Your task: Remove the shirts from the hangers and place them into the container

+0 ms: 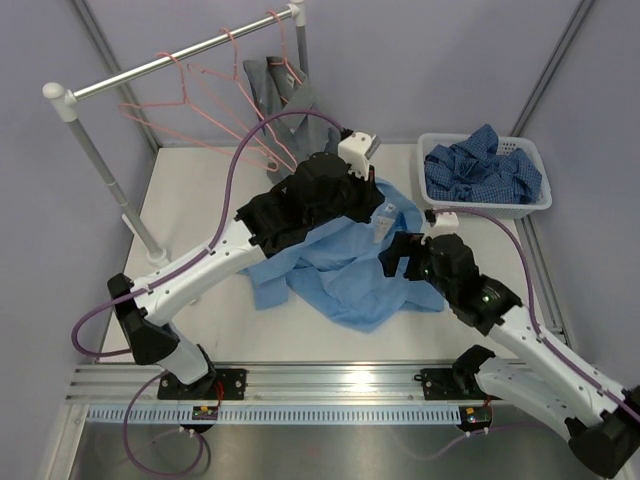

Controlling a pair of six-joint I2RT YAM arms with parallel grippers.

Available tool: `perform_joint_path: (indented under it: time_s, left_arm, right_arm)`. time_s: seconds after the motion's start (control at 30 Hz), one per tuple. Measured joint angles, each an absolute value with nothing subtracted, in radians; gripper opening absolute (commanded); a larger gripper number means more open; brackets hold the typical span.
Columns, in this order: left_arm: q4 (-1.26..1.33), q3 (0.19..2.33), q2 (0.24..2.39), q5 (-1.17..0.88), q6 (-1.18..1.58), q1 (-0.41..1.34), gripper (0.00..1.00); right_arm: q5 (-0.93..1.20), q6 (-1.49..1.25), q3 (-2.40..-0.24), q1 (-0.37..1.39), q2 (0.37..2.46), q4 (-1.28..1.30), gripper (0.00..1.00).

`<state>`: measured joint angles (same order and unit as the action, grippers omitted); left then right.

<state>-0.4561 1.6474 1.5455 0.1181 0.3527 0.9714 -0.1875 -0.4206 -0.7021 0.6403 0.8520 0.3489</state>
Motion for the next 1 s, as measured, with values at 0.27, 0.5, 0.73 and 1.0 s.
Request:
perform_joint_path:
  time_s: [0.27,0.5,0.73,1.0]
  left_arm:
    - [-0.451,2.118,1.748,-0.011,0.328,1.044,0.00]
    - [-0.396,2.260,1.822,-0.131,0.316,1.081,0.00]
    - [-0.251,1.886,1.769,-0.066,0.323,1.074,0.08]
    - [-0.222,1.404,1.750,0.125,0.429,1.016,0.62]
  right_arm:
    - [-0.402,-0.485,-0.683,0.639,0.442,0.386,1.00]
    - [-0.507,-0.498,-0.678,0.638,0.327,0.465,0.99]
    - [-0.534,-0.493,-0.676,0.638,0.323,0.518,0.99]
    - [-0.478,-0.537,-0.677,0.638,0.509,0.556,1.00]
